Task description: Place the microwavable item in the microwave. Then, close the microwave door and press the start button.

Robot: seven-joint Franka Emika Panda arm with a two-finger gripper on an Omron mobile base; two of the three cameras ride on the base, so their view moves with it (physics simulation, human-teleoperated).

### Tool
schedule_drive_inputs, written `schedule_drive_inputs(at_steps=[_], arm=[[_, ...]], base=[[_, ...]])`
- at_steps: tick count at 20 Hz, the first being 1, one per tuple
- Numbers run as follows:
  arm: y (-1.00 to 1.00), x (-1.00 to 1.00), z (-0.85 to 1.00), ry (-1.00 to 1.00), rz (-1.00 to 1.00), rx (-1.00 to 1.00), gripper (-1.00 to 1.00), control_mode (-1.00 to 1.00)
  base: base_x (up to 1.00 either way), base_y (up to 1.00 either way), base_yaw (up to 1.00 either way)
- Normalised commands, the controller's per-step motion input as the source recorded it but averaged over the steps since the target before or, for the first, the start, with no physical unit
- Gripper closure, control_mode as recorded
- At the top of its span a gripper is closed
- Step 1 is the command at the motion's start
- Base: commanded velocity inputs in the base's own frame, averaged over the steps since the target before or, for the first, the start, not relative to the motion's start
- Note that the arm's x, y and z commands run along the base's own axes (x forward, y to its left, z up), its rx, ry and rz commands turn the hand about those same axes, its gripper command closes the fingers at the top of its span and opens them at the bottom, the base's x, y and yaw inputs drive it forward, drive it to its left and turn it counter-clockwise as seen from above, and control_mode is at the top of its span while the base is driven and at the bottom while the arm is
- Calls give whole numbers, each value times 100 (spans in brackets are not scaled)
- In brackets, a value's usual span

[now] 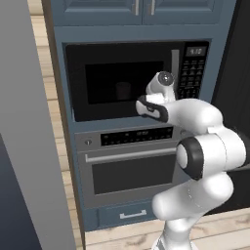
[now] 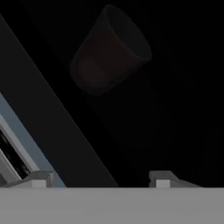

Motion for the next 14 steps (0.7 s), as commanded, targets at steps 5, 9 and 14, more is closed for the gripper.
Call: schedule_drive_inputs(at_steps=[5, 9, 14], arm=[[0, -70, 0, -2, 9, 6, -100, -100], [0, -100, 5, -8, 7, 6, -100, -100], [-22, -100, 4, -10, 6, 8, -100, -100]], base=[[0, 0, 0], [0, 0, 0], [0, 0, 0]])
